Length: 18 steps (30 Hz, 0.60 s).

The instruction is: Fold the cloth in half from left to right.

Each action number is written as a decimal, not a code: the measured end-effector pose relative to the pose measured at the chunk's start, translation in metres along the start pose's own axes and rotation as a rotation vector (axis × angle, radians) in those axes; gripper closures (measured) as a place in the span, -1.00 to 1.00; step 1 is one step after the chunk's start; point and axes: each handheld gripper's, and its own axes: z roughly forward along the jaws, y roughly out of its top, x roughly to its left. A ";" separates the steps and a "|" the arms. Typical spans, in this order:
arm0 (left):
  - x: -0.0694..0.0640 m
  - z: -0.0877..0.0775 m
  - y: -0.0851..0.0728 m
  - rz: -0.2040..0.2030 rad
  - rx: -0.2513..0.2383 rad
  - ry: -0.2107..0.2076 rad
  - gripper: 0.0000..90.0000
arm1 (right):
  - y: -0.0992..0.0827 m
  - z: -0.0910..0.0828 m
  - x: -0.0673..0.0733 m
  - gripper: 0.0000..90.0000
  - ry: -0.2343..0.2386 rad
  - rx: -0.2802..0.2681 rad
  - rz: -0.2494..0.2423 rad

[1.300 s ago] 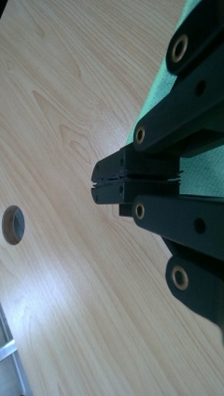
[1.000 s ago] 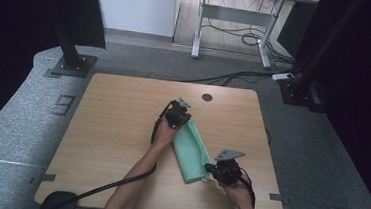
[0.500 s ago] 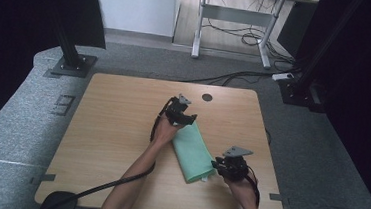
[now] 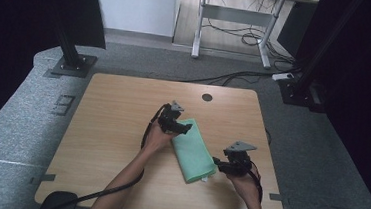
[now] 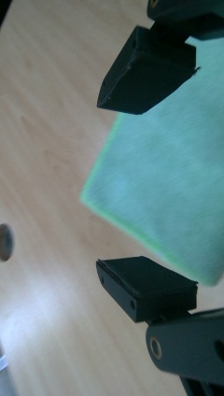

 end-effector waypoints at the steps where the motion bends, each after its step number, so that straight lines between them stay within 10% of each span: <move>1: -0.002 -0.001 -0.005 0.006 0.010 -0.004 -0.59 | 0.001 0.002 0.000 -0.10 0.001 0.001 -0.009; 18: -0.033 -0.025 -0.059 0.023 0.061 0.040 -0.71 | -0.017 0.034 -0.006 -0.20 0.028 0.098 -0.053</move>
